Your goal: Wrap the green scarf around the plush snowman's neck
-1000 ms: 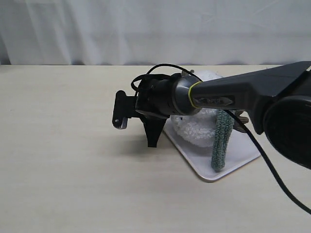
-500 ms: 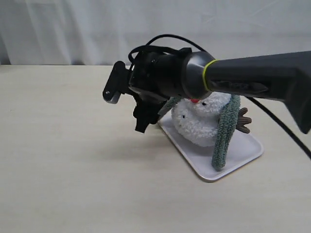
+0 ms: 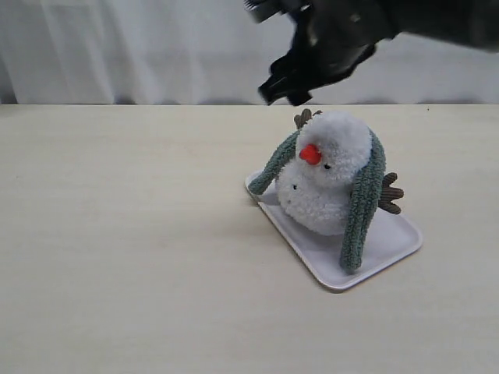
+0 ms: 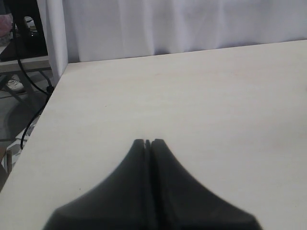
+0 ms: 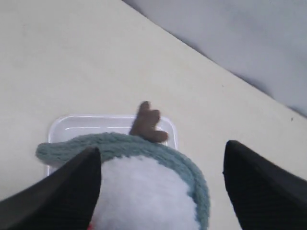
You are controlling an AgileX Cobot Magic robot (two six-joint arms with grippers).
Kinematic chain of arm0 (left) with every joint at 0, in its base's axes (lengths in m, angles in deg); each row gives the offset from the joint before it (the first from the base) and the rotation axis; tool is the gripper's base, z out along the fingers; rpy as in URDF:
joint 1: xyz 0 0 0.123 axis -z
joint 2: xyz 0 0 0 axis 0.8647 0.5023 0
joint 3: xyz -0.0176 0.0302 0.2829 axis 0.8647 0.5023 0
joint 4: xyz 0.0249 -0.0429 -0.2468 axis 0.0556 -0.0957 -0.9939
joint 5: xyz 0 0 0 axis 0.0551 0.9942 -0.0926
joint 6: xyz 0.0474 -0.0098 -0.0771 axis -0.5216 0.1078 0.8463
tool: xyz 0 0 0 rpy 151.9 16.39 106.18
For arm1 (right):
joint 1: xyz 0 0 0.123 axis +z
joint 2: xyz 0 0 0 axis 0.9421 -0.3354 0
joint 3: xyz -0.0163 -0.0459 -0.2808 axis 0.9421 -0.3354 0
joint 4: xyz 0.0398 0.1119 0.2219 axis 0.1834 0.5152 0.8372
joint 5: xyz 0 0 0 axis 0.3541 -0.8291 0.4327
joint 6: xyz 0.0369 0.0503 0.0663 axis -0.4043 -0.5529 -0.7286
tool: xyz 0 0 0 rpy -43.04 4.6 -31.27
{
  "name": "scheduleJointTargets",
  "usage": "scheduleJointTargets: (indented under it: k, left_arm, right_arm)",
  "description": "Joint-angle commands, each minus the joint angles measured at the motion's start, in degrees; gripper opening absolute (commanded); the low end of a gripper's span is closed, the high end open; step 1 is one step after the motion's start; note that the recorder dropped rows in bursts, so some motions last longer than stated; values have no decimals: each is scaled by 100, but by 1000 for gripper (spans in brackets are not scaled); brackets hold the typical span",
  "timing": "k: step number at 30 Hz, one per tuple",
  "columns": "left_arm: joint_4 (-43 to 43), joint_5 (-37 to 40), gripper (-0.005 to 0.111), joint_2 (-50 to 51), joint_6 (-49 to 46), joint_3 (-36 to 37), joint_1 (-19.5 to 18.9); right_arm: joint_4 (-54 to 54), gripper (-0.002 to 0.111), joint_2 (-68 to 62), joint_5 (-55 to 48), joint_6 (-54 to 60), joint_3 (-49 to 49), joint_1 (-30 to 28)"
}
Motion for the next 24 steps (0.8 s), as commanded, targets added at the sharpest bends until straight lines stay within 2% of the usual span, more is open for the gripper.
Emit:
scheduleJointTargets:
  k: [1,4,9,12,16,18,24]
  left_arm:
    - [-1,-74,0,-3,-17,11,45]
    - [-1,-63,0,-3,-17,11,45]
    - [-1,-63,0,-3,-17,11,45]
    - [-1,-63,0,-3,-17,11,45]
    - [-1,-63,0,-3,-17,11,45]
    - [-1,-63,0,-3,-17,11,45]
    - [-1,-63,0,-3,-17,11,45]
  right_arm:
    - [1459,68,359,-130,602,-124,-1006]
    - [2524,68,384,-130,1303,-342,-1698]
    - [3961,68,384,240,2408,-1031,-2492]
    - [4506,68,373,599,2877,-1426,-2769]
    - [4674,67,201,709,3036,-1567,-2772]
    - [4852,61,90,709,3208,-1567,-2761]
    - [5039,36,-141,654,3433,-1567,-2761]
